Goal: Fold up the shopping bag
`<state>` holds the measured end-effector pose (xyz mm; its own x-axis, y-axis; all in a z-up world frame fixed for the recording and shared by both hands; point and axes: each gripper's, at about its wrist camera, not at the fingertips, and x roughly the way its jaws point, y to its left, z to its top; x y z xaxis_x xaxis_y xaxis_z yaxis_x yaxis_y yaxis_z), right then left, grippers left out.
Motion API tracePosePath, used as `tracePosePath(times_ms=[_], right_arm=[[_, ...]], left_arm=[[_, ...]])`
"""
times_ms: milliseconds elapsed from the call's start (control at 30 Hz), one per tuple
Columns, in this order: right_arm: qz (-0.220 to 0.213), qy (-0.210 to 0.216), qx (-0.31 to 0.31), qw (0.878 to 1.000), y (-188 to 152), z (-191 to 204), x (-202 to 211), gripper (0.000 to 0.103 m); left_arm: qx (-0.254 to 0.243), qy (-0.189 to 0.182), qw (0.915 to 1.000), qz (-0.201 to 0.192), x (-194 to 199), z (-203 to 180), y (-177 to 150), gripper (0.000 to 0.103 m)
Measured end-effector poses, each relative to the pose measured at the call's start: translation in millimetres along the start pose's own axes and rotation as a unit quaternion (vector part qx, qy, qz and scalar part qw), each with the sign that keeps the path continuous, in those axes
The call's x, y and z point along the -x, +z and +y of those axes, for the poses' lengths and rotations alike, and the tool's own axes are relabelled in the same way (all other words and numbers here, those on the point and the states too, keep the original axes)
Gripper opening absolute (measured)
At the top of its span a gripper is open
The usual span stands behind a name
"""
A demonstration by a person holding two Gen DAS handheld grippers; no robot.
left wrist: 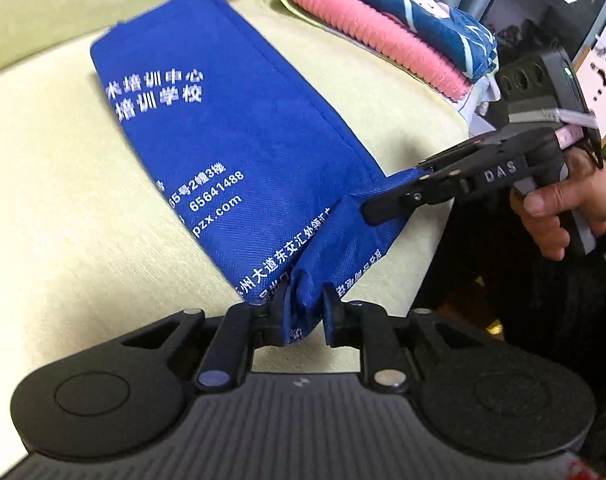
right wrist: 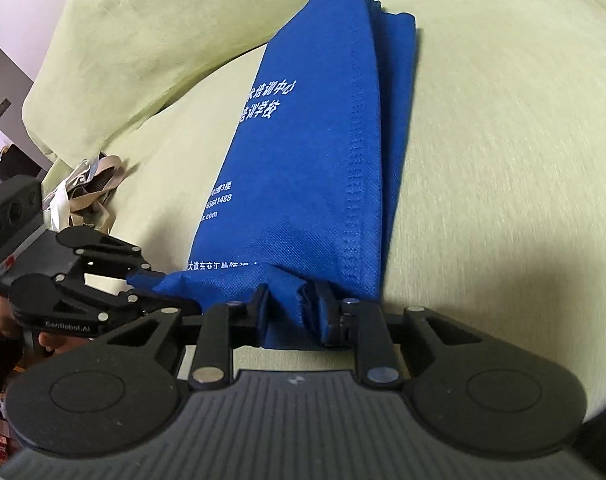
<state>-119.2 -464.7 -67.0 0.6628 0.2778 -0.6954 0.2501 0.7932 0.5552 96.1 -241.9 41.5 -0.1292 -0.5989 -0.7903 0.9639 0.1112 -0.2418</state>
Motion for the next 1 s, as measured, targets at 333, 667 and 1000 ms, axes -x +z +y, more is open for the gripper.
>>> tracePosePath(times_ms=[333, 667, 1000], right_arm=[[0.004, 0.012, -0.025, 1.000, 2, -10, 0, 0.015], [0.041, 0.032, -0.029, 0.998, 16, -19, -2, 0.015], [0.025, 0.031, -0.008, 0.999, 14, -16, 2, 0.018]], left_arm=[[-0.274, 0.205, 0.9393, -0.031, 13, -118, -16, 0.025], [-0.465, 0.299, 0.8319, 0.041, -62, -144, -32, 0.043], [-0.455, 0.288, 0.8400, 0.062, -77, -130, -28, 0.022]])
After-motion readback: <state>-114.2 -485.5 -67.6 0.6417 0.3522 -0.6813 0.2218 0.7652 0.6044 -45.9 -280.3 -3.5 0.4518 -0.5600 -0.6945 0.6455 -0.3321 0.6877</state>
